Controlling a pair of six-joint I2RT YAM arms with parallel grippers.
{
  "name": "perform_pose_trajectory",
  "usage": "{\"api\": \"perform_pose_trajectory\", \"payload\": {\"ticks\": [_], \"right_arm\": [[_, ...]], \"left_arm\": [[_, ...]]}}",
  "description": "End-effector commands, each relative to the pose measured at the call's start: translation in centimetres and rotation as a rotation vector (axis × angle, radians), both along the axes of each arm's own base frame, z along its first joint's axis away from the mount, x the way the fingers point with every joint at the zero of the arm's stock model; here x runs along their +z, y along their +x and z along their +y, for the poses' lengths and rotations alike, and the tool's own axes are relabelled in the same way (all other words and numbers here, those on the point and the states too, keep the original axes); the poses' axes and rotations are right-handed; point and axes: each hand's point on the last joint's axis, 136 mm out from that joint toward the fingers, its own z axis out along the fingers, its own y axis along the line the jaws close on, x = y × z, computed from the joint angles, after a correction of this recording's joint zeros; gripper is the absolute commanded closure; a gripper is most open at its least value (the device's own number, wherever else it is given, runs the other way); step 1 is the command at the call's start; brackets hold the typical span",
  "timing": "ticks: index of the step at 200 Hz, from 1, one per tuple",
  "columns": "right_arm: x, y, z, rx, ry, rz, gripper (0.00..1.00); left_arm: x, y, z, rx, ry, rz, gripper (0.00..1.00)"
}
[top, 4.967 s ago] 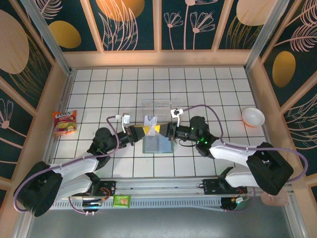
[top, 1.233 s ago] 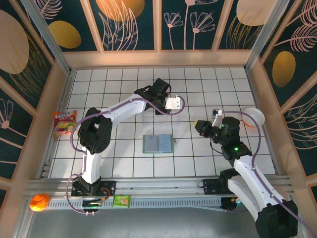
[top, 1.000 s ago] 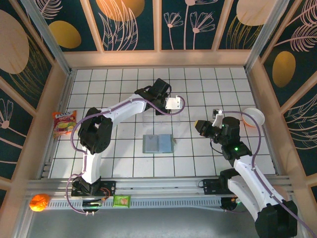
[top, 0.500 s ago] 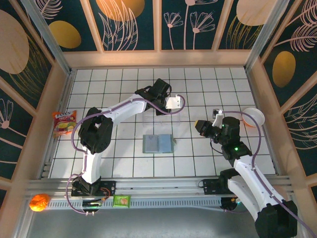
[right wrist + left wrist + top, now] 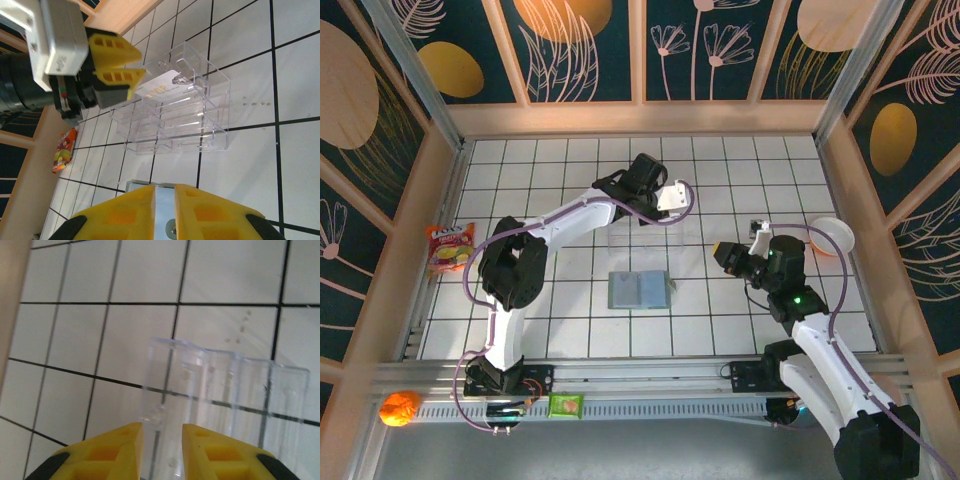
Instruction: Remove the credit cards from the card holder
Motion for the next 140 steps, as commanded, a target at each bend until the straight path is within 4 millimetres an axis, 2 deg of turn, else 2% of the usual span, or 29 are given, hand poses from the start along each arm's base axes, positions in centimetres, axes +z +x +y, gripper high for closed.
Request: {"api": "perform_pose_trajectory", "payload": {"ticks": [1,18,31,52,65,84,100,108,112,116,118,128,140], "right_arm": [[1.2,0.2,0.0,0.002,0.018,-0.029,0.81],[1.1,0.2,0.0,0.001,0.020,-0.022,0.77],[1.3,0.0,0.5,0.031,0.033,-0.024,0.73],[1.1,-0.2,1.1,0.068,0.033,-0.009,0.71],[0.5,0.0,1.5,0.082,0.024,0.021,0.77],[-0.4,0.5,2.5,0.107,-0.005,0.059,0.81],[-1.3,0.9,3.7,0.136,-0.048,0.087,0.78],[-2.0,0.9,4.6,0.152,-0.080,0.102,0.73],[-2.2,0.9,5.0,0.161,-0.096,0.106,0.70],[-2.5,0.9,5.5,0.173,-0.112,0.110,0.68],[-2.6,0.8,5.7,0.177,-0.120,0.110,0.66],[-3.1,0.6,7.1,0.210,-0.151,0.116,0.61],[-3.8,0.2,8.7,0.251,-0.195,0.120,0.55]], "left_arm": [[3.3,1.9,-0.7,0.058,-0.085,-0.080,0.71],[3.5,2.6,-0.6,0.090,-0.098,-0.100,0.71],[5.1,3.3,-0.9,0.136,-0.159,-0.121,0.71],[10.3,4.5,-1.1,0.210,-0.348,-0.153,0.70],[14.6,5.4,-0.3,0.281,-0.507,-0.183,0.69],[19.9,4.9,0.8,0.340,-0.704,-0.188,0.68],[23.3,4.0,2.7,0.421,-0.859,-0.195,0.57],[23.5,3.7,3.7,0.484,-0.918,-0.179,0.52],[25.0,3.1,4.7,0.509,-0.965,-0.182,0.48],[25.4,2.7,5.4,0.538,-0.997,-0.172,0.46],[25.2,2.6,5.7,0.554,-1.009,-0.160,0.46],[25.2,1.7,7.3,0.630,-1.081,-0.120,0.31],[24.1,0.1,8.5,0.675,-1.147,-0.042,0.26]]}}
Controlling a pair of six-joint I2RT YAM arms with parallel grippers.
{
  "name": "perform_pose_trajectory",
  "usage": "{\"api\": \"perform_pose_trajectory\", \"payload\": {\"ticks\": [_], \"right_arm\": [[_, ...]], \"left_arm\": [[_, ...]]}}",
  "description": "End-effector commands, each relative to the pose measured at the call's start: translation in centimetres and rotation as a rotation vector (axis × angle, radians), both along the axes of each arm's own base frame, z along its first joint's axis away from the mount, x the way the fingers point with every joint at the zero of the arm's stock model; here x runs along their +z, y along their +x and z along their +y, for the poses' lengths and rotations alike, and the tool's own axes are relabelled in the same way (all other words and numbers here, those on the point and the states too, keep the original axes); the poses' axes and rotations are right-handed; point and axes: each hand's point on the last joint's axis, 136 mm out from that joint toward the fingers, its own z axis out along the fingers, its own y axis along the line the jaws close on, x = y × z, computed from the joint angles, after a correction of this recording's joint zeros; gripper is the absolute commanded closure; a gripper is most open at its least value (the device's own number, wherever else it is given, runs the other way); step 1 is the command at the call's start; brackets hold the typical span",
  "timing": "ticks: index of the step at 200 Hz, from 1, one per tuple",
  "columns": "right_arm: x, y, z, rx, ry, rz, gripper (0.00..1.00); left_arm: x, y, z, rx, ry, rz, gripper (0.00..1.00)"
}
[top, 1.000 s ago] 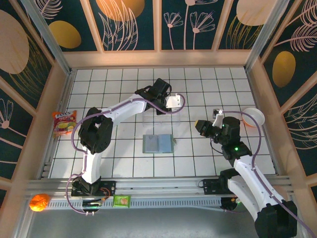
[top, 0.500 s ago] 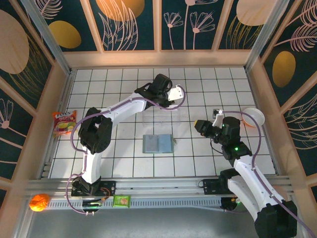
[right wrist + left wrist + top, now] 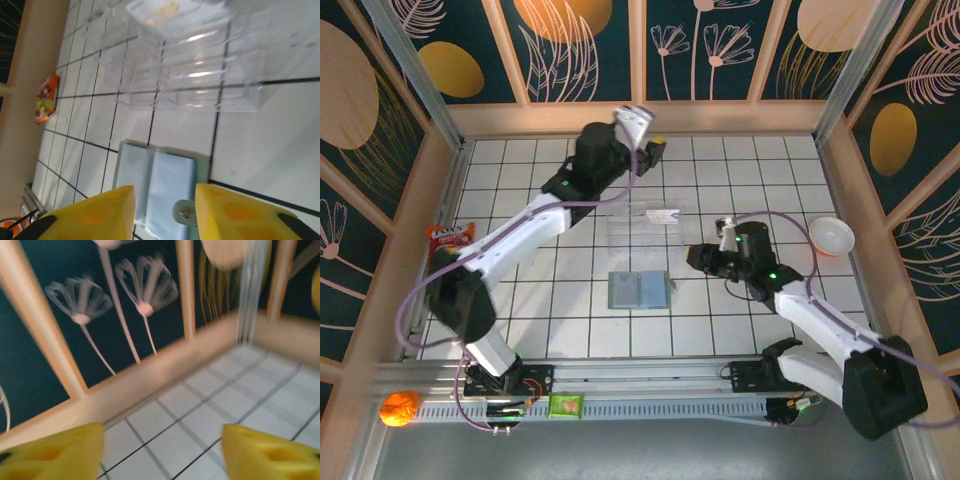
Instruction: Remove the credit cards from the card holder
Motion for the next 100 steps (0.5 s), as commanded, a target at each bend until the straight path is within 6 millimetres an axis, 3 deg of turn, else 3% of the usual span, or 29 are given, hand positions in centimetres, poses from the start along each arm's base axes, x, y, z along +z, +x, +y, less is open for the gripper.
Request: {"api": "perform_pose_trajectory", "payload": {"ticks": [1,23,40,45,79,100], "right_arm": [[0.1,0.4,2.3,0.050,-0.077,-0.057,0.54],[-1.3,-0.6,4.7,0.117,-0.172,-0.058,0.49],[-2.5,-1.5,6.7,0.175,-0.263,-0.075,0.46],[-2.9,-2.0,7.4,0.195,-0.289,-0.081,0.45],[-5.3,-3.2,11.6,0.277,-0.458,-0.132,0.43],[-6.6,-3.6,13.8,0.316,-0.522,-0.156,0.42]], "left_arm": [[0.6,-2.0,2.9,0.094,-0.312,0.107,0.26],[-3.3,-5.0,6.5,0.167,-0.440,0.209,0.11],[-6.6,-7.5,9.7,0.240,-0.461,0.250,0.07],[-7.3,-8.1,10.6,0.265,-0.470,0.259,0.01],[-13.3,-11.7,15.8,0.429,-0.493,0.359,0.01],[-15.7,-13.2,17.5,0.472,-0.504,0.390,0.01]]}}
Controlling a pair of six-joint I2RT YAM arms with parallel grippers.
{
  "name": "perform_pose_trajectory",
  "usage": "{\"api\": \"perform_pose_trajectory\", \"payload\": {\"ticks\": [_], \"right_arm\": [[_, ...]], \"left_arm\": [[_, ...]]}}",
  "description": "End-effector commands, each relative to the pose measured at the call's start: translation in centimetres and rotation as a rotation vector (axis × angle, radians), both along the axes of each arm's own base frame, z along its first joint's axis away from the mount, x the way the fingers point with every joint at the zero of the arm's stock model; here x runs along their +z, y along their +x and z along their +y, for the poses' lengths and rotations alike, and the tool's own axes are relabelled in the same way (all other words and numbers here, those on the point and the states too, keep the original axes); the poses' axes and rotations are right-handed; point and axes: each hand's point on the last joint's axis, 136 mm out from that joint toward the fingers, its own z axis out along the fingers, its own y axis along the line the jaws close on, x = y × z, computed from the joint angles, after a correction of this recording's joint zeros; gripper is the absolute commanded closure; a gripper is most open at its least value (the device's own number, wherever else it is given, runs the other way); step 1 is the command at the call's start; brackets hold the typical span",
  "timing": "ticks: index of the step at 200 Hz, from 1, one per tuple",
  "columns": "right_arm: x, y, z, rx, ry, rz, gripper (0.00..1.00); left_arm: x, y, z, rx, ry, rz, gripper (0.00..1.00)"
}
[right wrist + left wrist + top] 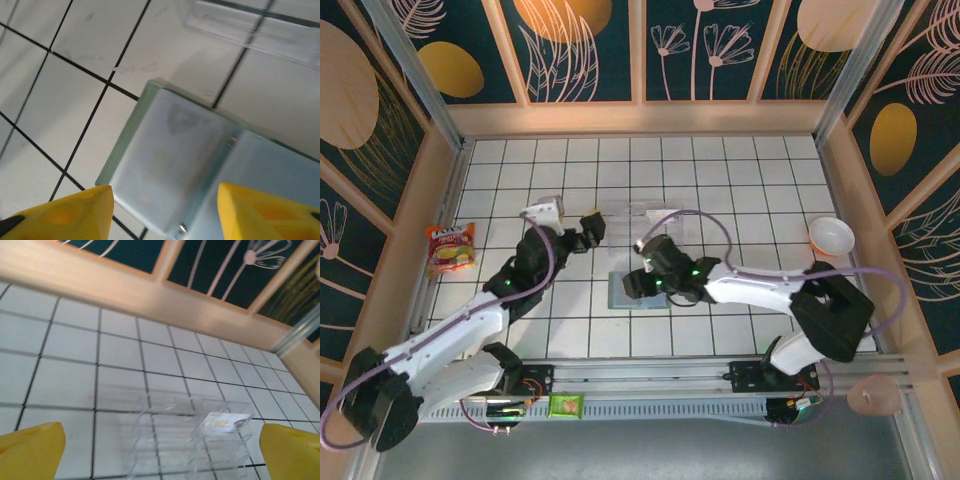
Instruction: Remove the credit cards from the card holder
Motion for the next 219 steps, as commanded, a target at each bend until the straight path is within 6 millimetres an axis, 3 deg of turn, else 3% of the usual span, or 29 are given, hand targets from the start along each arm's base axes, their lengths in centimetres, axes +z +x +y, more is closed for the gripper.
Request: {"api": "perform_pose_trajectory", "payload": {"ticks": [1,31,71,101,145,181,219], "right_arm": [[-1.2,0.8,0.8,-0.002,-0.126,-0.094,0.43],[-3.0,0.6,2.3,0.018,-0.239,-0.137,0.43],[-5.7,-0.3,2.0,0.034,-0.368,-0.140,0.46],[-7.0,-0.8,1.4,0.021,-0.412,-0.128,0.60],[-5.5,-0.7,1.4,-0.003,-0.321,-0.154,0.80],[-2.4,-0.4,2.4,-0.006,-0.125,-0.178,0.99],[0.0,-0.4,2.3,-0.036,0.061,-0.122,1.00]], "left_arm": [[-1.2,-1.1,2.7,0.119,-0.086,0.032,0.01],[-2.6,-2.1,3.7,0.139,-0.073,0.059,0.03],[-3.2,-2.5,3.9,0.135,-0.071,0.071,0.03],[-3.7,-2.7,3.6,0.111,-0.075,0.081,0.04],[-4.7,-3.1,2.3,0.033,-0.076,0.106,0.08],[-6.5,-3.7,0.1,-0.083,-0.084,0.161,0.22],[-9.3,-5.0,-3.1,-0.242,-0.165,0.256,0.40]]}}
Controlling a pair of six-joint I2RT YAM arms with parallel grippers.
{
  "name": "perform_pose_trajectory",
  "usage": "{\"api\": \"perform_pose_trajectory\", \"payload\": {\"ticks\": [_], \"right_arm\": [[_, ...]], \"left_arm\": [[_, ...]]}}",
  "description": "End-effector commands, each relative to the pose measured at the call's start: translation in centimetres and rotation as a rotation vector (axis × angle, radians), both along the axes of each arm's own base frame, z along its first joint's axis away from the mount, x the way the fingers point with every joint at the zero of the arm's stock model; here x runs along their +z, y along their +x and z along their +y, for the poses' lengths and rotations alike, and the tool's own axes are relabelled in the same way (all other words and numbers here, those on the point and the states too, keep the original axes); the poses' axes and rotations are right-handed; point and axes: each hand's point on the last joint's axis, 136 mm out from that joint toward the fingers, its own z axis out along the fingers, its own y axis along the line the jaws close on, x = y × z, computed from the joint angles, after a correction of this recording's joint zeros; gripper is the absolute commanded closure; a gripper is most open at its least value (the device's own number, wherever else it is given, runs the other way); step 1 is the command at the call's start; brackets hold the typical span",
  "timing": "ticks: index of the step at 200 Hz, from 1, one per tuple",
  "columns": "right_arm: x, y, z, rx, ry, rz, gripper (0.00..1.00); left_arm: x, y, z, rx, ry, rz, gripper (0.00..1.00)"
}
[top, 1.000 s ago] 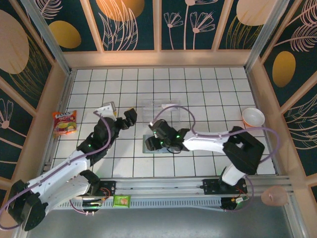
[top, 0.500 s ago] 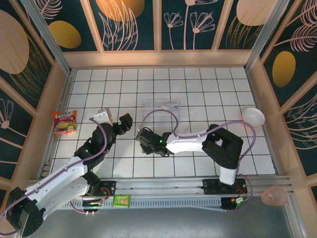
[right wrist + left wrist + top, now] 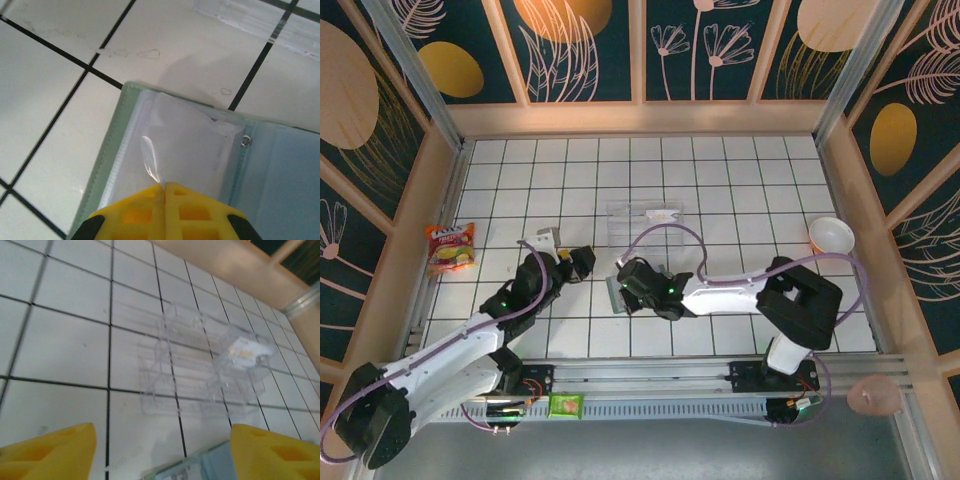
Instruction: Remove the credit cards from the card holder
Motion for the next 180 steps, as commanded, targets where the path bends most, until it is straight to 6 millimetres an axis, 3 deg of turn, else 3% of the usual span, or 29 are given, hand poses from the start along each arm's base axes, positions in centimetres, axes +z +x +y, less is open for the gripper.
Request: {"api": "perform_pose_trajectory", "payload": {"ticks": [1,50,88,131,158,180], "right_arm": [[2.6,0.2,0.9,-0.013,0.171,0.026,1.00],[2.6,0.2,0.0,-0.058,0.193,0.057,1.00],[2.2,0.1,0.0,-0.067,0.183,0.074,1.00],[1.9,0.1,0.1,-0.070,0.176,0.085,1.00],[1.7,0.2,-0.1,-0.083,0.164,0.088,1.00],[1.3,0.6,-0.8,-0.132,0.128,0.093,1.00]], "left_arm": [[-1.0,-1.2,-3.0,-0.144,-0.104,0.044,0.40],[-5.8,-3.5,-6.9,-0.332,-0.130,0.215,0.71],[-7.7,-3.9,-8.0,-0.379,-0.065,0.303,0.87],[-10.0,-5.0,-8.7,-0.424,0.003,0.389,0.89],[-11.6,-5.9,-8.7,-0.445,0.065,0.450,1.00],[-13.4,-6.8,-8.3,-0.455,0.095,0.516,1.00]]}}
